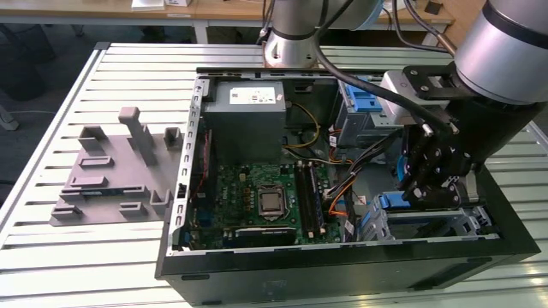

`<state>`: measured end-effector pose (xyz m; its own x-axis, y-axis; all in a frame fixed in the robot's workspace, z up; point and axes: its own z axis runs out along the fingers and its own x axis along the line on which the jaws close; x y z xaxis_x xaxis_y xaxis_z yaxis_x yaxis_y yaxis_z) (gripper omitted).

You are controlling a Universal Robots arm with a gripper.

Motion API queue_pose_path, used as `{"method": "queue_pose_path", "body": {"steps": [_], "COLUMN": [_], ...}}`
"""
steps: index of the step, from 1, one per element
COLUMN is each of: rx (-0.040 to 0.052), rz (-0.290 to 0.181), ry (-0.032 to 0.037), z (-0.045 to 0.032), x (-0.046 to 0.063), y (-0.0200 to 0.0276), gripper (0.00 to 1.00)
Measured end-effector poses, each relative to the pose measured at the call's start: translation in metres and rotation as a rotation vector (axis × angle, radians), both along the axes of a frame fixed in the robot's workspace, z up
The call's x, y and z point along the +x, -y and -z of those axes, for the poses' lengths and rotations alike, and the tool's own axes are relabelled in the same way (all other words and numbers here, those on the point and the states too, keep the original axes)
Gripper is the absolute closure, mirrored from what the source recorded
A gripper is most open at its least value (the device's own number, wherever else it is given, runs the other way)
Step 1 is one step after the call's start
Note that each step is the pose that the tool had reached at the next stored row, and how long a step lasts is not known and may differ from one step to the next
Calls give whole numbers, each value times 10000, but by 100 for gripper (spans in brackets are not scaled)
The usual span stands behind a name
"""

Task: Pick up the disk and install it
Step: 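Insert the first disk wire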

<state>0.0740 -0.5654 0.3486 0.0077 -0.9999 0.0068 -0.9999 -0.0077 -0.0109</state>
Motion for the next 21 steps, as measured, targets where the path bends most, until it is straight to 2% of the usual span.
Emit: {"method": "queue_pose_path", "body": {"steps": [17,21], "rx": [-1,-1], "rz": [-1,0], "ry": [-2,-2], "z": [0,0], "x": [1,57], "y": [0,0], "gripper": [78,78]}}
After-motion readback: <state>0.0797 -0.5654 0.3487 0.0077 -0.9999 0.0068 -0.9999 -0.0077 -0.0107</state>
